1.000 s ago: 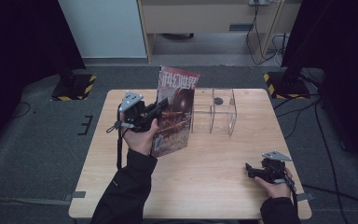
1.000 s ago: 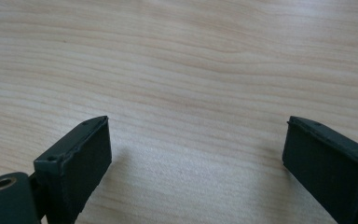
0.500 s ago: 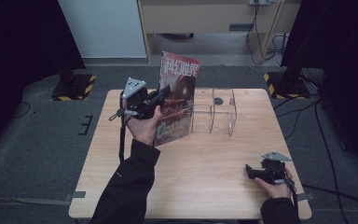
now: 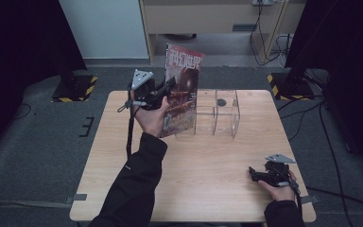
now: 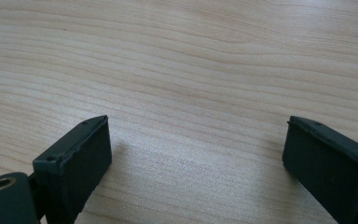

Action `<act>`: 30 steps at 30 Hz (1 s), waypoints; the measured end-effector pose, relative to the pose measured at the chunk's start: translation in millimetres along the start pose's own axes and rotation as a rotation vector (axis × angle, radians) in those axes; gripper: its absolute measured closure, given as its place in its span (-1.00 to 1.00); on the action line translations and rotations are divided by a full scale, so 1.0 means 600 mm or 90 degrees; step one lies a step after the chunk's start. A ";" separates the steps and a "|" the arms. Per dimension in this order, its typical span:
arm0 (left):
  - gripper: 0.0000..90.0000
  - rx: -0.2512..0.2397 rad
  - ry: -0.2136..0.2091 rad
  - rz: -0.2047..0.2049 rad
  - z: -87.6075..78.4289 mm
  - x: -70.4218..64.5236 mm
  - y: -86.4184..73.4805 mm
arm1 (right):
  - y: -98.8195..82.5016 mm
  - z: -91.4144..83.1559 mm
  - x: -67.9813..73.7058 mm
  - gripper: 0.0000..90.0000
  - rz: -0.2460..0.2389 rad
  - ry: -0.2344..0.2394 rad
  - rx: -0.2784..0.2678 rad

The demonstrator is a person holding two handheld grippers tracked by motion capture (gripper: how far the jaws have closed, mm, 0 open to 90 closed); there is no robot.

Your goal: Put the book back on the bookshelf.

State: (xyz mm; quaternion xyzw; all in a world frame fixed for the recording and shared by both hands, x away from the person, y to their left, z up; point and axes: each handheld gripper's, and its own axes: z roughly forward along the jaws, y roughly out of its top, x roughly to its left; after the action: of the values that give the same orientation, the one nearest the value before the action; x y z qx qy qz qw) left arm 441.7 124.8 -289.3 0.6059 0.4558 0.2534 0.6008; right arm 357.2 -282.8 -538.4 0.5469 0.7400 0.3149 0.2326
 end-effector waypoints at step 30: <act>0.86 0.001 0.049 -0.006 0.090 0.048 -0.041 | 0.000 0.000 0.000 -0.82 -0.001 0.001 0.001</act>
State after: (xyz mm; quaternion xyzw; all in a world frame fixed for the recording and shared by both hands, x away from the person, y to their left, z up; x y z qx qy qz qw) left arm 494.7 119.5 -328.1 0.5937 0.4818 0.2734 0.5837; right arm 357.4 -282.6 -538.4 0.5464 0.7408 0.3148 0.2315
